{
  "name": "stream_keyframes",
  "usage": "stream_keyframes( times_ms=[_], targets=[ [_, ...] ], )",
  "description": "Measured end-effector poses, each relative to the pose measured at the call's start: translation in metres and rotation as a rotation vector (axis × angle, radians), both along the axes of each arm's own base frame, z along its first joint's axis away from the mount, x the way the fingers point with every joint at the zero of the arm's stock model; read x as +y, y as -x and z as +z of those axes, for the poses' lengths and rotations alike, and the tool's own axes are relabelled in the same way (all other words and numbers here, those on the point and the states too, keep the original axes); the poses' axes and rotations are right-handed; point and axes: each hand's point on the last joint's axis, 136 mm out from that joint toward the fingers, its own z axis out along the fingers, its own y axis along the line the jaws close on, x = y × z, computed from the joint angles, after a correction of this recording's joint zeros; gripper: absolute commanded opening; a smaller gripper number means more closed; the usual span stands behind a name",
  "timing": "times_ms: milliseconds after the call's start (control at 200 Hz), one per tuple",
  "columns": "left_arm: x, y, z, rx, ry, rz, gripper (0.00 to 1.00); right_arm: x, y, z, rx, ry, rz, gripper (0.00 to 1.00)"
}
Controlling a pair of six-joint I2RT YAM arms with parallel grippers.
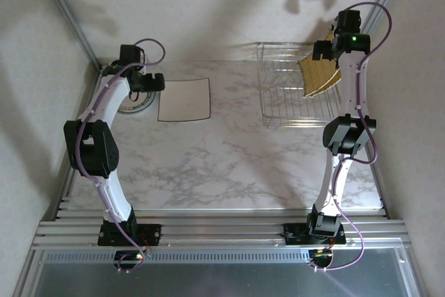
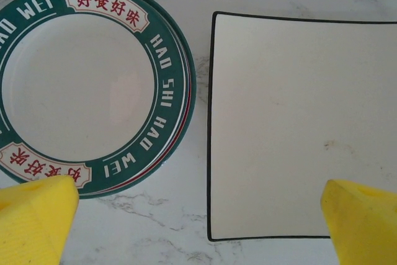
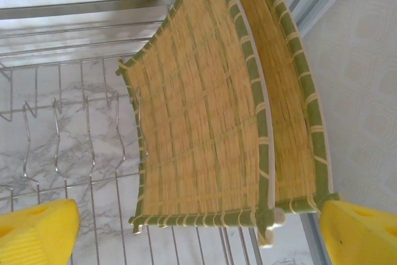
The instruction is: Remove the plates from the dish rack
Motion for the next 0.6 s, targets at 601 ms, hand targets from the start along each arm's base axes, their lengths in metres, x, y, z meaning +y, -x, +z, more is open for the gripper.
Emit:
stream_keyframes(
  times_ms=[601],
  targets=[
    [0.0,-0.02,-0.004,-0.007,0.01,-0.01,1.0,-0.009,-0.027,-0.032,0.002,0.017,-0.022,0.93]
  ],
)
